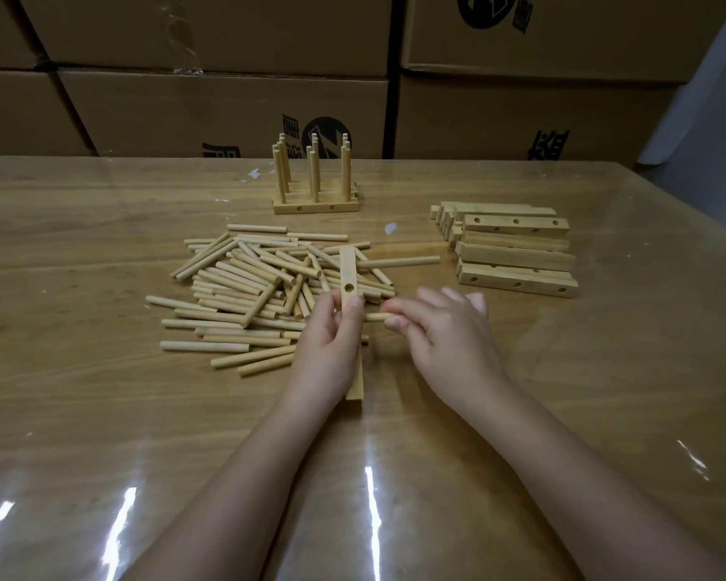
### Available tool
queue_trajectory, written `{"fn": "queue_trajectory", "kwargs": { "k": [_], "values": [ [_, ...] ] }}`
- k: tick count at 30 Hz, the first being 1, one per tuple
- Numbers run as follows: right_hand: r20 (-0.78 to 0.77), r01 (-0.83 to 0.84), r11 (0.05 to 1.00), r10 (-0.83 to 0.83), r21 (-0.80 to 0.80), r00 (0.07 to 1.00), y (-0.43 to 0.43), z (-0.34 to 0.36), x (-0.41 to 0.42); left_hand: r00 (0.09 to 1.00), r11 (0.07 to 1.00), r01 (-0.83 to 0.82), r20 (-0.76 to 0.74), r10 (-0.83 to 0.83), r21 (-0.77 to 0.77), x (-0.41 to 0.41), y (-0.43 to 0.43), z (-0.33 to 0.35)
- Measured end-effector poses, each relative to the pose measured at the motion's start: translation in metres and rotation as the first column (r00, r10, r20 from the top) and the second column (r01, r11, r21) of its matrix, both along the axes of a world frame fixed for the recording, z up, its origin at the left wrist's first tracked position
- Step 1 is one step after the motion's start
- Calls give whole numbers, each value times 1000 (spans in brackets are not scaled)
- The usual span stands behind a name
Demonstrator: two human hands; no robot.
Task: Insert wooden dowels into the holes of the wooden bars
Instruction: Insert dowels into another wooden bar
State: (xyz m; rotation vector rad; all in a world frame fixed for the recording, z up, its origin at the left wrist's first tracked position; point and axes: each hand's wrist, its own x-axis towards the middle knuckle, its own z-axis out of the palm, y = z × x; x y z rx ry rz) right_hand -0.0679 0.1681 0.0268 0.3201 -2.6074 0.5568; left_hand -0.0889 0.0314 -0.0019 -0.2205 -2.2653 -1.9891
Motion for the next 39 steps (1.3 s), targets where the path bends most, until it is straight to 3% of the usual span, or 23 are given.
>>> {"fn": "queue_trajectory", "kwargs": {
  "k": [5, 12, 39],
  "values": [
    [-60, 19, 999, -17, 27, 998, -5, 1, 1, 999, 999, -51, -7, 51, 18, -1, 1, 1],
    [-271, 99, 958, -23, 270, 962, -8, -2, 1, 993, 993, -110, 41, 108, 45, -2, -1, 2],
    [13, -29, 968, 26, 250, 1000, -4, 3, 5, 999, 989, -34, 10, 36, -146, 0, 4, 2]
  ]
}}
